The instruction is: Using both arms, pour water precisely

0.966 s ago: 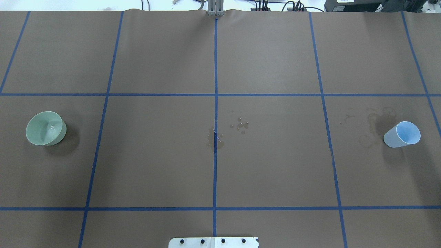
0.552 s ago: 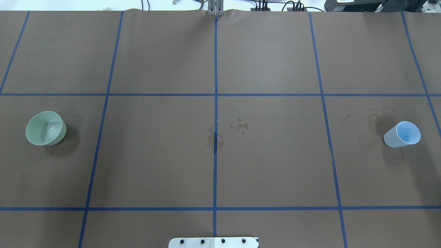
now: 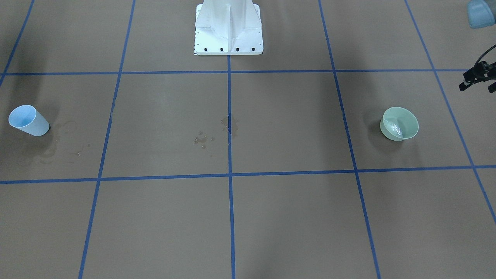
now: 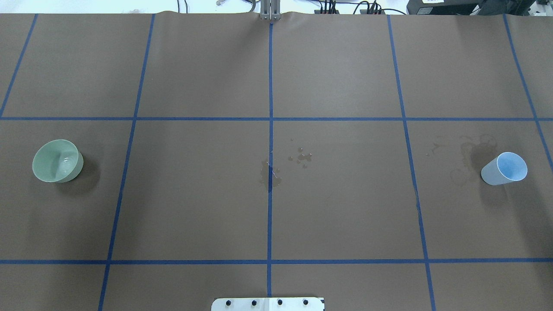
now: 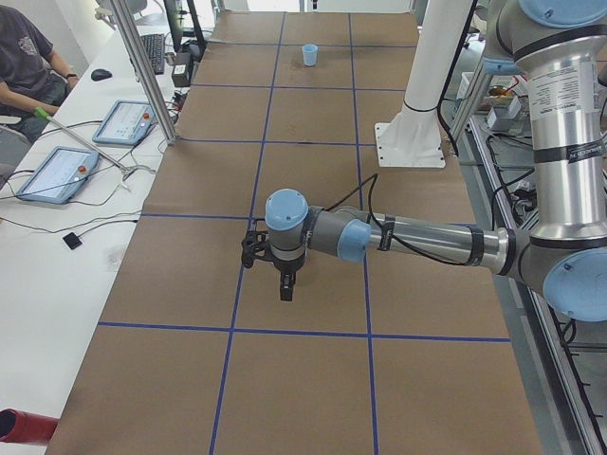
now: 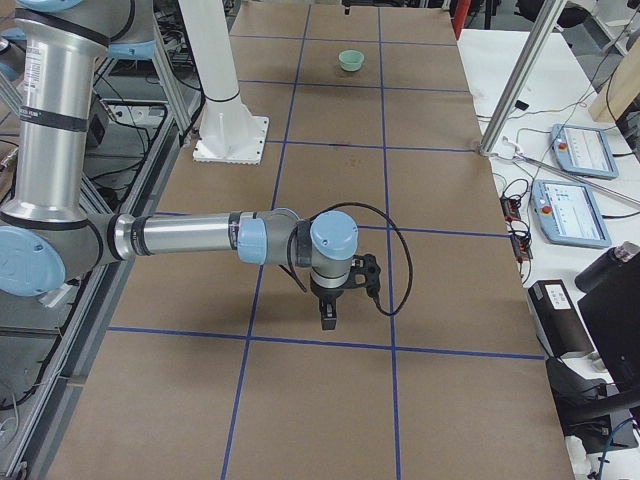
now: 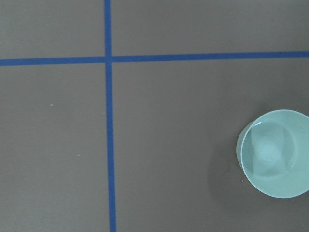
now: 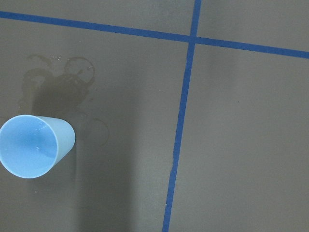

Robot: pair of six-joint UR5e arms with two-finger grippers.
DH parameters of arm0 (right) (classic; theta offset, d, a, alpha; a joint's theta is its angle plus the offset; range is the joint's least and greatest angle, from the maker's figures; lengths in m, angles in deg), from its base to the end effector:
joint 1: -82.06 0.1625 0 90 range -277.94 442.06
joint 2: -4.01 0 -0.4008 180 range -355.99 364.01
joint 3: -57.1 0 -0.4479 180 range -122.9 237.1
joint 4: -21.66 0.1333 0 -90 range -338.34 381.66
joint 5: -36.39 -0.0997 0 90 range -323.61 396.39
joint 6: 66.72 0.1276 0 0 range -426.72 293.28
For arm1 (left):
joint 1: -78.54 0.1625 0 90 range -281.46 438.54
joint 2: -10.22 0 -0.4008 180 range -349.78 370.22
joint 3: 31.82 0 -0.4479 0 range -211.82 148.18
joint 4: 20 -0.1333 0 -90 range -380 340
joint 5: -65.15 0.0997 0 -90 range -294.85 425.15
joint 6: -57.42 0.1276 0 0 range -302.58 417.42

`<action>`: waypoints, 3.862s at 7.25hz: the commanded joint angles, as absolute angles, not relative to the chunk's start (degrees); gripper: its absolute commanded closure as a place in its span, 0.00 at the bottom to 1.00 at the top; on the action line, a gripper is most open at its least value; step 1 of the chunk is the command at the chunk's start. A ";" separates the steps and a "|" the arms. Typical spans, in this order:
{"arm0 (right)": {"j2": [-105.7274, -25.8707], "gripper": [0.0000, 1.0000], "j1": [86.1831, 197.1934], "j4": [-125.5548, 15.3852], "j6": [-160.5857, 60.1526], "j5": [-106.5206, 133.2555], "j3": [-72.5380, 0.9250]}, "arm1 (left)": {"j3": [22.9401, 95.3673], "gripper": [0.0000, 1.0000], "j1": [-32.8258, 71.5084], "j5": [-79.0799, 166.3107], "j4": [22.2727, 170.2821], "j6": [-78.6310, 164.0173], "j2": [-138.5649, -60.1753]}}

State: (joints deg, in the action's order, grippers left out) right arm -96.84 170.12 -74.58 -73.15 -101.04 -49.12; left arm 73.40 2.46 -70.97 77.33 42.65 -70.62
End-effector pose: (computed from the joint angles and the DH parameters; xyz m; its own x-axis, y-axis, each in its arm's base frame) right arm 0.0234 -0.4699 0.6020 0.6684 -0.1236 0.7334 0.1094 0.9917 0.0674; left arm 0.0799 -0.4944 0.5739 0.6714 0.0772 -0.7371 -0.0650 0.9969 0.0452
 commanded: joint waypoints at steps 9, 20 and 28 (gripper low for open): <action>-96.98 0.00 170.12 -74.58 -73.13 -103.27 -48.90 | 55.72 0.46 20.53 -67.74 99.62 21.31 -80.22; -97.51 0.00 169.95 -74.67 -73.05 -103.36 -49.07 | 55.23 1.00 40.62 -66.20 92.67 -28.50 -116.38; -97.51 0.00 169.95 -74.58 -73.05 -103.36 -48.98 | 46.33 1.00 45.49 -56.85 92.85 -28.62 -123.37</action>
State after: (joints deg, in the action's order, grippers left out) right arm -97.50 169.95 -74.58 -73.05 -103.36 -49.06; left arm 47.17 45.52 -57.45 92.78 -28.73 -123.27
